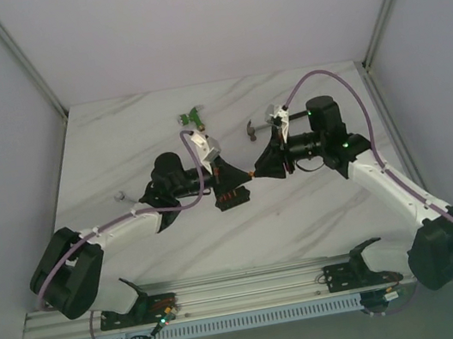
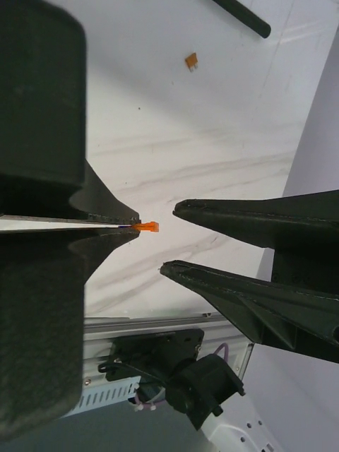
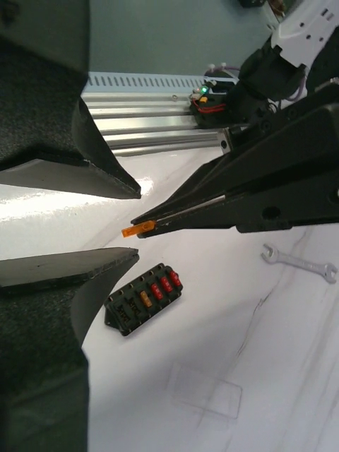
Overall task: Snap on the fuse box
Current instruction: Pick up the fuse from the center of the board.
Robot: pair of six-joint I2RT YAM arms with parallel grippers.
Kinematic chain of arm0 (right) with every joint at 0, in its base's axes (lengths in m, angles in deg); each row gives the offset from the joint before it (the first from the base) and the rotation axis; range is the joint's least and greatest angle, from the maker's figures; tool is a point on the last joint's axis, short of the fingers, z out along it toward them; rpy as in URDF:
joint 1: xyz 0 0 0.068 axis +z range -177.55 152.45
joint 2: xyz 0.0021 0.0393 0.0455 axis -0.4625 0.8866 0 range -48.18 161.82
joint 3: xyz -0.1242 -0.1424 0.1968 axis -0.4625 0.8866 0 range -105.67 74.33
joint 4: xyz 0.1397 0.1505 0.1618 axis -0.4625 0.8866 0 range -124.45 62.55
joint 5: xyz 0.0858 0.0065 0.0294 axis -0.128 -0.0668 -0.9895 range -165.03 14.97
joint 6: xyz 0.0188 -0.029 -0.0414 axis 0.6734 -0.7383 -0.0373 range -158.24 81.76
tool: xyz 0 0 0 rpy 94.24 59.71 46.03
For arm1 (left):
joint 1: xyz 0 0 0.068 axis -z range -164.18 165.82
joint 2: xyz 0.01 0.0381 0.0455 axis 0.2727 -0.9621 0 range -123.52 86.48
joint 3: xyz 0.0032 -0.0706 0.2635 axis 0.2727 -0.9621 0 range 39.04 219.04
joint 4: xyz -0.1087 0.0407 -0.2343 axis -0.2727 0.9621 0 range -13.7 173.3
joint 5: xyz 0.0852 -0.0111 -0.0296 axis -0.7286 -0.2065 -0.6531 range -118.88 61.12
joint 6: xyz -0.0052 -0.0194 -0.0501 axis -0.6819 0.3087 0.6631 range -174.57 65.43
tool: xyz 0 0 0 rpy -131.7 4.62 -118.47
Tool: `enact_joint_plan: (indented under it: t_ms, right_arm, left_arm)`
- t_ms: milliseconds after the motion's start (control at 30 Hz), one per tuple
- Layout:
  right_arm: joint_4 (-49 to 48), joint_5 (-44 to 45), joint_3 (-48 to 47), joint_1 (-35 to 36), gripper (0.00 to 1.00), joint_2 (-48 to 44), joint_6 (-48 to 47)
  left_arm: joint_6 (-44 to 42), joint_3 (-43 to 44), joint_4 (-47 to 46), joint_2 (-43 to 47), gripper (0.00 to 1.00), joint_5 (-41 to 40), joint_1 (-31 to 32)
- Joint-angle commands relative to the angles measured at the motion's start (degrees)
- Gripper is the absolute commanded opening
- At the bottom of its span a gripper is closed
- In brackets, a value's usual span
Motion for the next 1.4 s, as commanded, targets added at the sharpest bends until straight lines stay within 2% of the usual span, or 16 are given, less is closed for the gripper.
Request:
enact_joint_plan:
  t_ms: [0, 367, 533, 1200, 1367]
  right_arm:
    - [1.64, -6.7, -2.93, -0.21, 0.4, 0.0, -3.49]
    - [4.09, -9.05, -3.46, -0.12, 0.35, 1.51, -6.41]
    - [4.39, -10.16, -3.55, -0.12, 0.3, 1.7, -6.97]
    - [5.1, -12.06, -3.79, -0.22, 0.21, 0.88, -8.53]
    - [5.43, -12.5, -3.77, -0.21, 0.14, 1.28, -8.96]
  left_arm:
    - [-0.25, -0.08, -1.32, 0.72, 0.0, 4.38, -0.18]
    - [4.73, -0.41, -8.25, -0.34, 0.0, 6.78, -0.1]
    - [6.22, -0.51, -10.45, -1.19, 0.0, 7.6, 0.2]
    - [6.33, -1.23, -10.38, -1.64, 0.0, 7.74, 0.56]
    - [6.6, -1.29, -10.56, -1.66, 0.0, 7.75, 0.59]
